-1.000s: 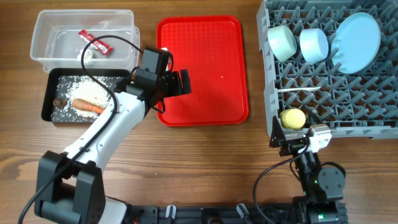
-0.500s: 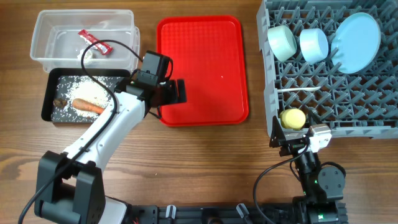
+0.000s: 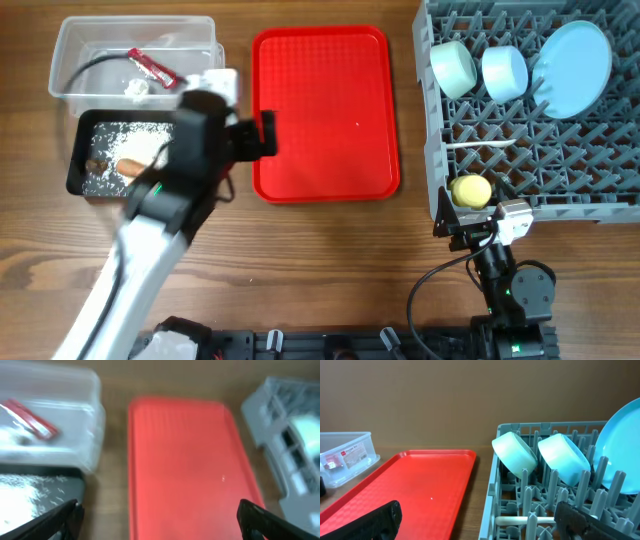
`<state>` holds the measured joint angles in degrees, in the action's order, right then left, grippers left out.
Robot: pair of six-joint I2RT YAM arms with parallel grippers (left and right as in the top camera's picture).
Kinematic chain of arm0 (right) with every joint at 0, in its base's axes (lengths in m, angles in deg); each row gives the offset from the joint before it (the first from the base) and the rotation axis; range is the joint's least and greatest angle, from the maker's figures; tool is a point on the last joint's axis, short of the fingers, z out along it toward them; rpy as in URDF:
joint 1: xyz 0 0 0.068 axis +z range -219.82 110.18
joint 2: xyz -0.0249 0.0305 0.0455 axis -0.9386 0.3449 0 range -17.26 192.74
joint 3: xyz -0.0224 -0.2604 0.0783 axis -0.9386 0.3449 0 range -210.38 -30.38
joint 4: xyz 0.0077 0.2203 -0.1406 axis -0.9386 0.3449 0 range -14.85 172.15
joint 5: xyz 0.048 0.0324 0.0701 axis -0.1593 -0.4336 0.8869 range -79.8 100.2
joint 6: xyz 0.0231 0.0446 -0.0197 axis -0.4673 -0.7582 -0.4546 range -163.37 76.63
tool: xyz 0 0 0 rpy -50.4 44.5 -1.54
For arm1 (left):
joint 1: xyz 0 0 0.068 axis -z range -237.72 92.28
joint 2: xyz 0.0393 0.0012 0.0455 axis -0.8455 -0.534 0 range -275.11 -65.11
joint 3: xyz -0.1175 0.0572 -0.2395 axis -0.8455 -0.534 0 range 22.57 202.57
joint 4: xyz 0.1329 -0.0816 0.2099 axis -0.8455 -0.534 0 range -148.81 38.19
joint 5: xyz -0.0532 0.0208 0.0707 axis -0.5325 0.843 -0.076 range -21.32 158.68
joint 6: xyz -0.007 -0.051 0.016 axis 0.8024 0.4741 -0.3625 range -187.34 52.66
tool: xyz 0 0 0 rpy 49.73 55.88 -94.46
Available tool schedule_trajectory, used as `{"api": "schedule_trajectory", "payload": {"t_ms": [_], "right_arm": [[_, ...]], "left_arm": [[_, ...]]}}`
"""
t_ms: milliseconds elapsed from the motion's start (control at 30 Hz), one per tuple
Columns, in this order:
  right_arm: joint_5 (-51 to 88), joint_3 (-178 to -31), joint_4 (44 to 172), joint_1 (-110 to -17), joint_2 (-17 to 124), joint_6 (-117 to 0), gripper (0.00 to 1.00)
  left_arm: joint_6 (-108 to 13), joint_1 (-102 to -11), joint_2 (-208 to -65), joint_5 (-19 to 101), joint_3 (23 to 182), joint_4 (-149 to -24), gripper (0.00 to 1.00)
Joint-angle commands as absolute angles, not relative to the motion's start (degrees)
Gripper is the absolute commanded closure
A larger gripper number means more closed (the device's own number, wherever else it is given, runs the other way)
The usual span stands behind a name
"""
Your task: Sort waste into correct bins and load items into the dishwasher rack
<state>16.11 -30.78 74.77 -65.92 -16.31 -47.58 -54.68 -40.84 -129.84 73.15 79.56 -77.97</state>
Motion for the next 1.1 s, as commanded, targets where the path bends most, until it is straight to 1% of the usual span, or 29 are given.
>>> {"api": "schedule_trajectory", "payload": {"t_ms": [0,167,200,333,467,633,867,1000,1067], "right_arm": [[16.13,-30.65,74.72,-66.14,-17.05,-47.47,0.0],[16.13,-30.65,74.72,-66.14,-17.05,-47.45,0.0],[16.13,-30.65,74.72,-66.14,-17.05,-47.45,0.0],[16.13,-30.65,74.72,-66.14,-17.05,-47.45,0.0],[16.13,-30.65,74.72,-66.14,-17.05,-47.45,0.0],[16.13,-30.65,74.72,-66.14,-17.05,-47.45,0.0],[16.13,-30.65,74.72,-66.14,-17.05,-47.45,0.01],[16.13,-30.65,74.72,-66.14,-17.03,-47.43,0.0],[16.13,-30.65,74.72,-66.14,-16.98,-47.45,0.0]], "left_arm": [[-57.1,-47.96,-116.27,70.83,71.39,-75.87,0.0],[-57.43,-57.01,-100.42,66.2,60.37,-73.09,0.0],[-58.65,-58.28,-94.7,65.5,55.47,-69.83,0.0],[-61.15,-58.43,-84.43,65.5,45.64,-61.75,0.0],[-61.15,-58.43,-76.1,65.5,36.85,-56.7,0.0],[-61.12,-57.51,-70.33,65.5,30.95,-56.06,0.0],[-61.1,-56.44,-65.41,65.67,26.75,-56.06,0.0],[-60.88,-56.44,-65.26,64.67,23.21,-53.49,0.0],[-60.82,-56.31,-65.26,63.55,22.89,-55.21,0.0]]}}
